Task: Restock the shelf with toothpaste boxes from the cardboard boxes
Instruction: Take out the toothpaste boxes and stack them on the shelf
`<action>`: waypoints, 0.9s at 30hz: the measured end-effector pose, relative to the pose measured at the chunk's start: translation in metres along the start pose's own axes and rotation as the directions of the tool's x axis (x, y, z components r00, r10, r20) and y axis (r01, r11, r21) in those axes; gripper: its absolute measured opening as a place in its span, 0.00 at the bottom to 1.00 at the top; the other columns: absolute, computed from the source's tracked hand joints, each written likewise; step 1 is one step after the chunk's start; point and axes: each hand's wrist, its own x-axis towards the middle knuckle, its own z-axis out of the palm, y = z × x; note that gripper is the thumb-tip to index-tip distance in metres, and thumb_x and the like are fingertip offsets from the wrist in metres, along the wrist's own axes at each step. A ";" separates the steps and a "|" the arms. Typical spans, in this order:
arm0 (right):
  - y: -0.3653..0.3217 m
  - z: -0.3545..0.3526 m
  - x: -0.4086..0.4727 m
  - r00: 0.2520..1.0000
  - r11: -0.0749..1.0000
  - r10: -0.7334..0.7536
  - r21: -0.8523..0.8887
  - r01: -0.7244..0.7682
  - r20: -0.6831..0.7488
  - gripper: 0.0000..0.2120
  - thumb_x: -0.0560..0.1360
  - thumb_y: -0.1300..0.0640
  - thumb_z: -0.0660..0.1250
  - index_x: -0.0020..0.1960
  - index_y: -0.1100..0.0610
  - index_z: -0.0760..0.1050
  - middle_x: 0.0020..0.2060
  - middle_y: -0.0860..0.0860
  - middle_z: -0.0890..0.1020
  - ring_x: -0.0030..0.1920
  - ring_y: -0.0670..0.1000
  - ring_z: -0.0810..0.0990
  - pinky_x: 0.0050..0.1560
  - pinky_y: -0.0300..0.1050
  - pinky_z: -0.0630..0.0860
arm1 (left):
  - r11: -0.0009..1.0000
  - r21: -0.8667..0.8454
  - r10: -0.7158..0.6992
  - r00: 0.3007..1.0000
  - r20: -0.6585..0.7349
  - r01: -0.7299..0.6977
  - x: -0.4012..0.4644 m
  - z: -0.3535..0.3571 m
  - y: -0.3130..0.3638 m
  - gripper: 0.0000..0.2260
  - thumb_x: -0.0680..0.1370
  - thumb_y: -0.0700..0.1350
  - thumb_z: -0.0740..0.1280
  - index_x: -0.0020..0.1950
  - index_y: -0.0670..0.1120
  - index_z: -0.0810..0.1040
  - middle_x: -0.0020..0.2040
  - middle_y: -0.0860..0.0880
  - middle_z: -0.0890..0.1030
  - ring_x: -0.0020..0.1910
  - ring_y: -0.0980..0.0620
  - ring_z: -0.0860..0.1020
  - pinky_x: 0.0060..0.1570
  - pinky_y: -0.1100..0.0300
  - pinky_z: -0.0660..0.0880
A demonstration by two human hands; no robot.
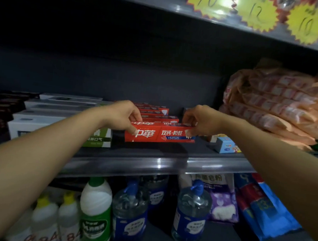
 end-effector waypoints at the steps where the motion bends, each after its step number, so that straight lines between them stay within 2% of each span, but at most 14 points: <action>1: 0.002 0.005 0.009 1.000 1.000 0.012 0.002 -0.012 0.000 0.18 0.69 0.56 0.76 0.57 0.56 0.76 0.50 0.49 0.80 0.49 0.49 0.78 0.50 0.42 0.74 | 0.999 0.031 -0.012 1.000 -0.007 0.012 0.007 0.002 -0.003 0.18 0.70 0.42 0.76 0.59 0.47 0.79 0.55 0.51 0.80 0.54 0.53 0.78 0.60 0.53 0.75; 7: 0.016 0.028 0.057 0.999 0.999 0.040 -0.019 -0.041 -0.026 0.18 0.69 0.57 0.76 0.56 0.56 0.77 0.52 0.51 0.79 0.51 0.51 0.77 0.56 0.46 0.75 | 0.980 0.187 -0.053 0.996 -0.074 0.066 0.045 0.015 -0.021 0.22 0.70 0.45 0.76 0.63 0.47 0.78 0.60 0.50 0.79 0.57 0.50 0.77 0.61 0.53 0.74; 13: 0.023 0.044 0.084 0.999 0.999 0.033 -0.024 -0.034 -0.012 0.19 0.69 0.58 0.75 0.58 0.57 0.76 0.56 0.53 0.79 0.52 0.52 0.76 0.56 0.45 0.75 | 0.967 0.216 -0.108 0.984 -0.139 0.136 0.062 0.020 -0.032 0.19 0.68 0.46 0.78 0.58 0.48 0.78 0.58 0.49 0.78 0.56 0.48 0.77 0.59 0.54 0.74; 17: 0.024 0.046 0.087 0.999 0.999 0.028 -0.017 -0.028 -0.024 0.22 0.70 0.56 0.75 0.62 0.56 0.75 0.57 0.52 0.78 0.52 0.51 0.75 0.56 0.44 0.73 | 0.957 0.245 -0.117 0.981 -0.157 0.153 0.063 0.020 -0.033 0.21 0.69 0.47 0.77 0.60 0.48 0.78 0.60 0.48 0.78 0.56 0.49 0.77 0.59 0.53 0.74; 20: 0.024 0.043 0.081 0.998 0.999 0.036 0.032 -0.034 -0.053 0.24 0.69 0.57 0.75 0.64 0.58 0.74 0.57 0.54 0.80 0.55 0.54 0.78 0.59 0.46 0.75 | 0.953 0.264 -0.107 0.982 -0.158 0.146 0.060 0.018 -0.024 0.24 0.69 0.47 0.77 0.64 0.46 0.76 0.61 0.47 0.78 0.58 0.48 0.76 0.60 0.53 0.74; 23: 0.023 0.034 0.067 0.993 0.999 0.014 0.035 -0.010 -0.114 0.22 0.69 0.57 0.76 0.60 0.60 0.76 0.54 0.55 0.81 0.53 0.54 0.79 0.56 0.44 0.75 | 0.954 0.274 -0.073 0.980 -0.184 0.123 0.054 0.015 -0.008 0.28 0.69 0.48 0.77 0.67 0.45 0.74 0.64 0.47 0.76 0.61 0.47 0.75 0.61 0.53 0.73; 27: 0.017 0.021 0.038 0.989 0.999 -0.017 0.034 0.022 -0.149 0.23 0.69 0.56 0.75 0.62 0.61 0.75 0.53 0.55 0.81 0.51 0.52 0.79 0.52 0.41 0.73 | 0.962 0.272 0.017 0.983 -0.183 0.034 0.043 0.018 0.021 0.29 0.69 0.49 0.77 0.67 0.46 0.75 0.64 0.47 0.77 0.61 0.47 0.76 0.59 0.56 0.73</action>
